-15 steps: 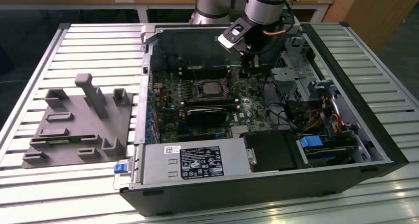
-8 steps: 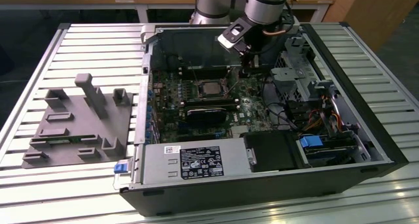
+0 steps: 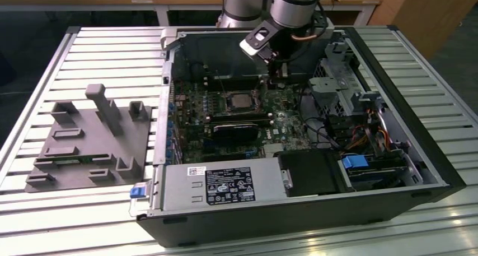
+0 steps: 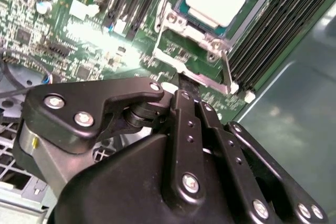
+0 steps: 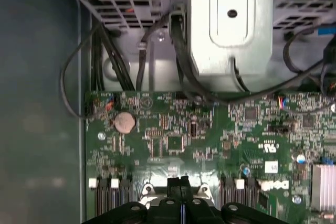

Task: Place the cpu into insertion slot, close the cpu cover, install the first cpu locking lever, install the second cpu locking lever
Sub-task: 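Close the cpu cover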

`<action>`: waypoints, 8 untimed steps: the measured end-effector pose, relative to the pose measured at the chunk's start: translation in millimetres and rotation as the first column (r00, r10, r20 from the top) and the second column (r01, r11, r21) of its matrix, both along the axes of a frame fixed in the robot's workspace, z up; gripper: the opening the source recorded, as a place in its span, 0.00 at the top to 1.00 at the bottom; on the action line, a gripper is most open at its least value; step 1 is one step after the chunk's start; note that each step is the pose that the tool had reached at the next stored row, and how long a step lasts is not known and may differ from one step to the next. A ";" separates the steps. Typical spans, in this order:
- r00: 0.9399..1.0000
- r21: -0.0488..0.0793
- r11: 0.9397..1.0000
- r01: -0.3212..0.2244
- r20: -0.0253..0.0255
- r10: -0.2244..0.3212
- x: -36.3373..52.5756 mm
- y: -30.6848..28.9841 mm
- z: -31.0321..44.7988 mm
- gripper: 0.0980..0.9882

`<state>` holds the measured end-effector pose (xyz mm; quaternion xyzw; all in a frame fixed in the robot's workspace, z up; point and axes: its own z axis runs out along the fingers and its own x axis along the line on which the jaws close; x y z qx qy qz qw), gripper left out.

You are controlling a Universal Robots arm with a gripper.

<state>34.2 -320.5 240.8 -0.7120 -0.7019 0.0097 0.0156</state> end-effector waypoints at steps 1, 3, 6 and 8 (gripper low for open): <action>1.000 0.000 1.000 0.000 0.002 0.000 -2.6 0.1 0.0 1.00; 1.000 0.000 1.000 0.000 0.005 0.000 -7.5 0.1 0.0 1.00; 1.000 0.000 1.000 0.000 0.010 0.000 -13.4 0.2 0.0 1.00; 1.000 0.000 1.000 0.000 0.011 0.000 -16.5 0.2 0.0 1.00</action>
